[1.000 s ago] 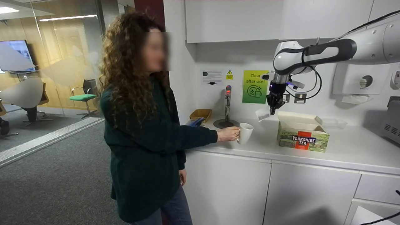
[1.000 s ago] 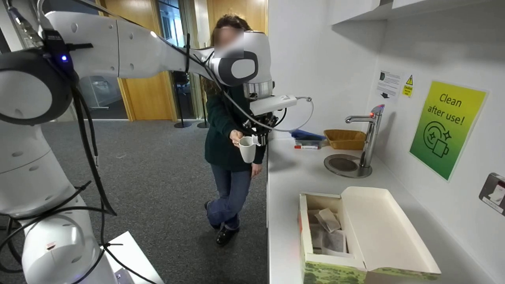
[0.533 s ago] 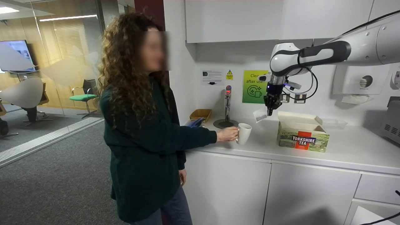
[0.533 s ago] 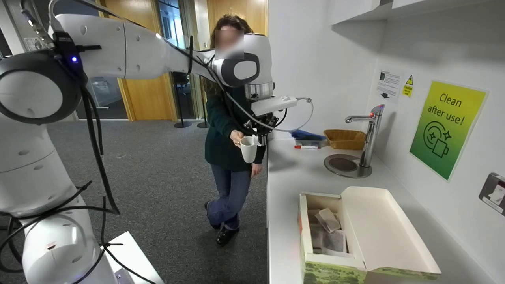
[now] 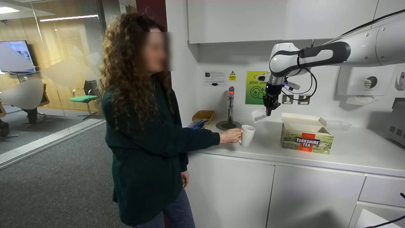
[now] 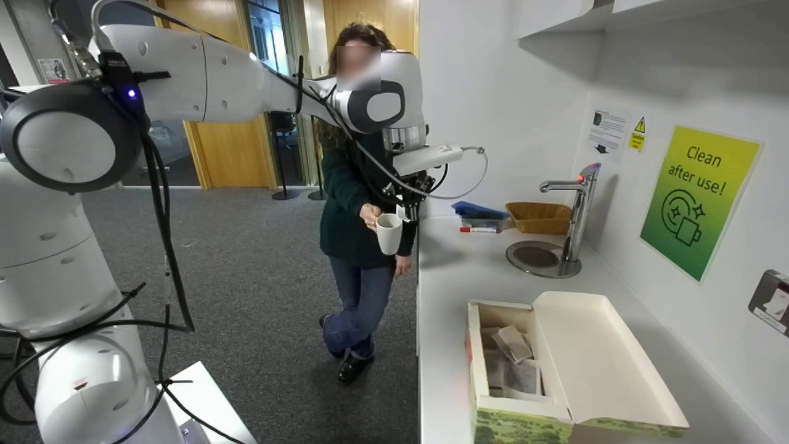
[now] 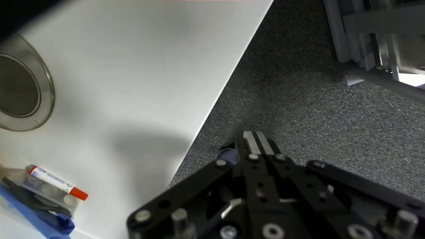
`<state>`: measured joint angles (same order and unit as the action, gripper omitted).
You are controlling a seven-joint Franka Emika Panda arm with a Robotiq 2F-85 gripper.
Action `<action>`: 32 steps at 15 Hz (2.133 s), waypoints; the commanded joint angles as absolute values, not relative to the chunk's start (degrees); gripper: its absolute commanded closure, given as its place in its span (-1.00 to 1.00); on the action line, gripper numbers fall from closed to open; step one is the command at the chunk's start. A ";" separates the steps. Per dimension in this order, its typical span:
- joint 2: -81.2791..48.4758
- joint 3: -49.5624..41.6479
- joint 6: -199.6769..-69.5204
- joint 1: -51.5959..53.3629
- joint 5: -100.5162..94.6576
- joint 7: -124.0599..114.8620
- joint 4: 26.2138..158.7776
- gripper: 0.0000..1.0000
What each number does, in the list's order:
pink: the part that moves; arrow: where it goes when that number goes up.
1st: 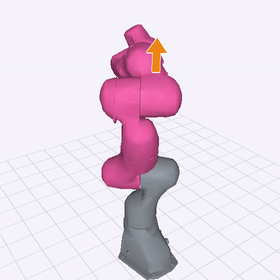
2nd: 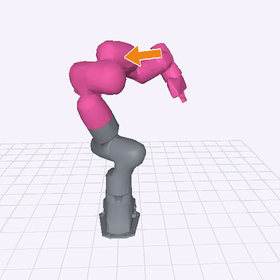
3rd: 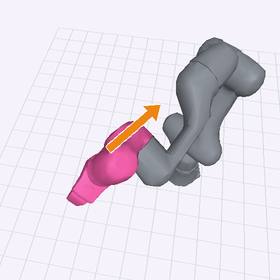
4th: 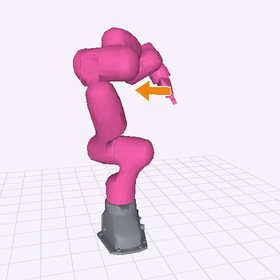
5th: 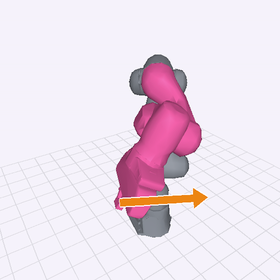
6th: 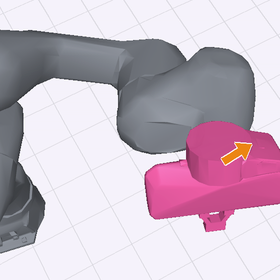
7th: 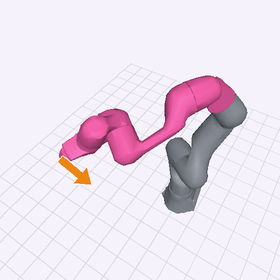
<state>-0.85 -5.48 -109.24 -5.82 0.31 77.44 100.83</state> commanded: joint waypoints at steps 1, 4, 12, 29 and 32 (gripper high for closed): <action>-0.98 -4.94 -108.59 -5.43 -0.04 78.45 99.67 1.00; -0.58 -4.61 -109.10 -5.12 -0.45 78.75 100.37 1.00; 1.20 -4.05 -108.24 -4.88 -0.12 82.90 102.24 1.00; 2.30 -3.78 -106.87 -4.49 0.14 84.21 103.67 1.00; 1.98 -3.37 -107.34 -3.81 -1.20 81.61 103.31 1.00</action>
